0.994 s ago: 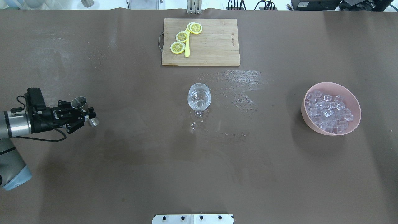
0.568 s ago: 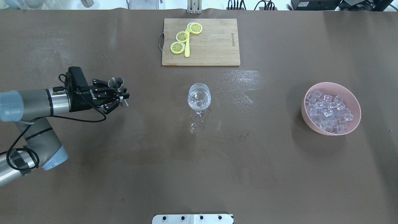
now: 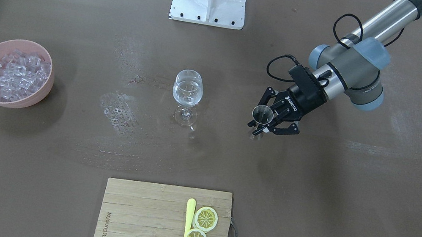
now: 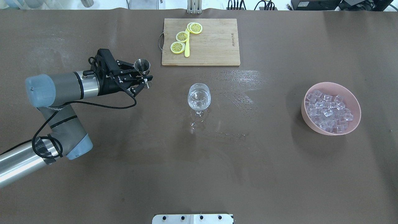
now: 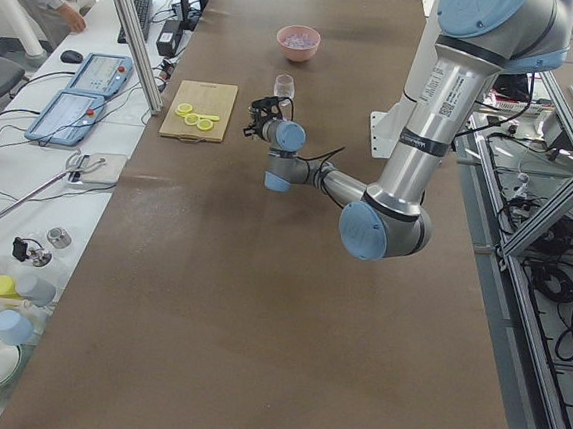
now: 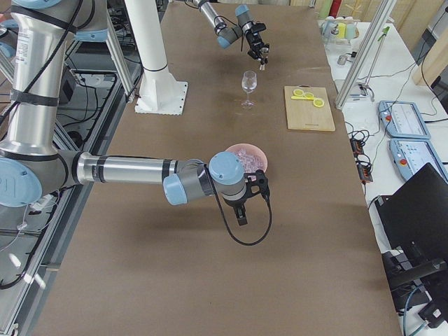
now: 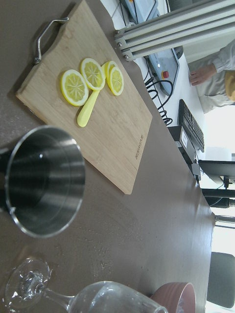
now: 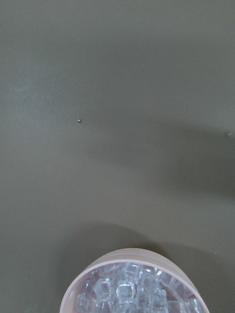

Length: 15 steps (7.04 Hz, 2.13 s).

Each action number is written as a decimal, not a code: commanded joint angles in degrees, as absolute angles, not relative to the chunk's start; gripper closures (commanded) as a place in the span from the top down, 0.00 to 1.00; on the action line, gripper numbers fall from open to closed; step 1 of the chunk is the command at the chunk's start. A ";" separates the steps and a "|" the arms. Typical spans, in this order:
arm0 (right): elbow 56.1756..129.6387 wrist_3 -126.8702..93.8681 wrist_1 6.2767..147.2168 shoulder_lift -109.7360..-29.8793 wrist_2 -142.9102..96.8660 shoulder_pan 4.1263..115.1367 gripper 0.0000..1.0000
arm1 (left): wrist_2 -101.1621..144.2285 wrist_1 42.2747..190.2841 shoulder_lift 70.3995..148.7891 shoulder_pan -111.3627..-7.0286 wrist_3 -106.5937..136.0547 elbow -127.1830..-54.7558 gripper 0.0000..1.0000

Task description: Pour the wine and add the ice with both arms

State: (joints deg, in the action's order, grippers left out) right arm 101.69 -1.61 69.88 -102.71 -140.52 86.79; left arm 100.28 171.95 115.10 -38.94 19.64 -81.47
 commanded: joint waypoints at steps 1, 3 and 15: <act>102.65 -4.46 69.96 -103.45 -139.84 87.01 1.00 | 100.37 169.37 115.84 -38.67 18.46 -84.89 0.00; 104.93 -11.31 70.13 -103.45 -140.18 86.84 1.00 | 98.02 168.40 117.59 -37.10 12.41 -85.34 0.00; 106.61 -17.49 70.22 -103.10 -141.24 84.73 1.00 | 77.36 157.86 125.77 -30.06 -37.33 -86.22 0.00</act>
State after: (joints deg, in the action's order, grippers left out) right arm 106.60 -17.43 70.23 -103.10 -141.28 84.78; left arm 79.35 158.65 125.56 -30.09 -33.78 -86.29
